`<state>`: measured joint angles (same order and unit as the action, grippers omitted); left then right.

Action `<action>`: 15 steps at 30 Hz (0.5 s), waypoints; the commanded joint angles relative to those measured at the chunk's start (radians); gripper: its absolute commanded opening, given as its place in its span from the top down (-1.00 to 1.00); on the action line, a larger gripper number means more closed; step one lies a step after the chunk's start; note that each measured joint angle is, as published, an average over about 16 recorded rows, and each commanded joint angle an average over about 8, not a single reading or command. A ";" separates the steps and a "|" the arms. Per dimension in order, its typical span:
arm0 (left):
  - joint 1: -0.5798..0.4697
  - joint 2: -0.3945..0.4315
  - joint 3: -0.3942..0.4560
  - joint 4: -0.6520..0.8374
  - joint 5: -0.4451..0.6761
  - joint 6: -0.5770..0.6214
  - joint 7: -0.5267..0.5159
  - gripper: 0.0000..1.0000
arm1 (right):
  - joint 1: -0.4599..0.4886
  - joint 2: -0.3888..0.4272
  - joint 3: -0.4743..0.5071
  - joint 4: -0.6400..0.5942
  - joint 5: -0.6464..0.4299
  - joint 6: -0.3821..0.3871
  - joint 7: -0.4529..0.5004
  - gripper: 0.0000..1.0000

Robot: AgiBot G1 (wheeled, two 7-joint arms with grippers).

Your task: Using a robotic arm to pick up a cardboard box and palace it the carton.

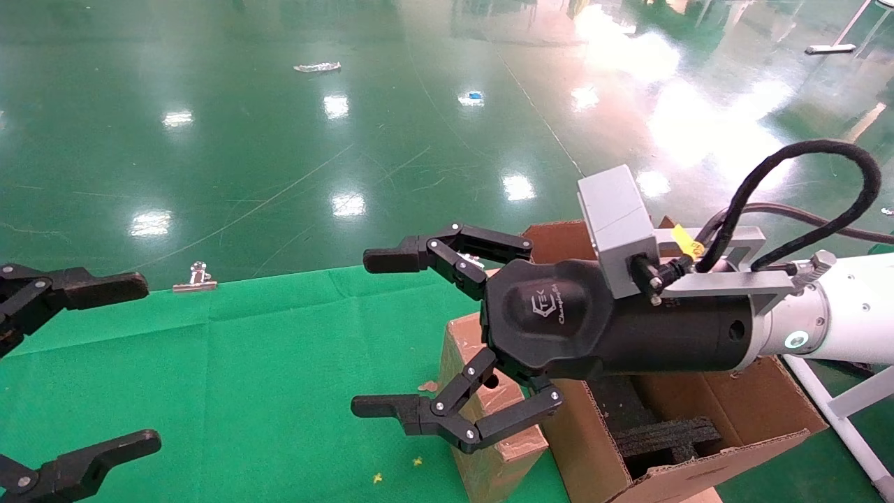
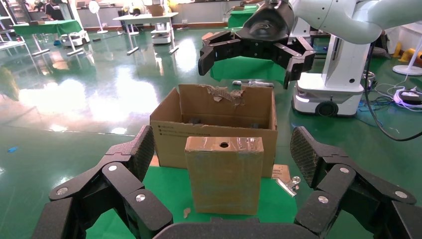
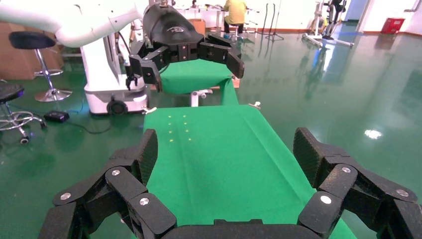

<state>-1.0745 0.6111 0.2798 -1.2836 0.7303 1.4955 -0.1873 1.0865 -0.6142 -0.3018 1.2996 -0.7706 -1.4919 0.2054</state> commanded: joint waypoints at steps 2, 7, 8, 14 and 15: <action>0.000 0.000 0.000 0.000 0.000 0.000 0.000 -1.00 | 0.004 0.000 -0.010 0.009 -0.019 0.002 0.007 -1.00; 0.000 0.000 0.001 0.001 0.000 0.000 0.000 -1.00 | 0.071 -0.025 -0.088 0.037 -0.156 -0.001 0.077 -1.00; 0.000 0.000 0.001 0.001 0.000 0.000 0.000 -1.00 | 0.093 -0.034 -0.109 0.040 -0.193 -0.007 0.093 -1.00; -0.001 0.000 0.001 0.001 -0.001 0.000 0.001 -1.00 | 0.253 -0.101 -0.250 0.047 -0.421 -0.059 0.171 -1.00; -0.001 0.000 0.001 0.001 -0.001 0.000 0.001 -1.00 | 0.281 -0.111 -0.275 0.047 -0.455 -0.066 0.180 -1.00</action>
<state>-1.0751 0.6108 0.2811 -1.2830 0.7296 1.4955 -0.1866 1.3631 -0.7173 -0.5774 1.3458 -1.2061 -1.5488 0.3777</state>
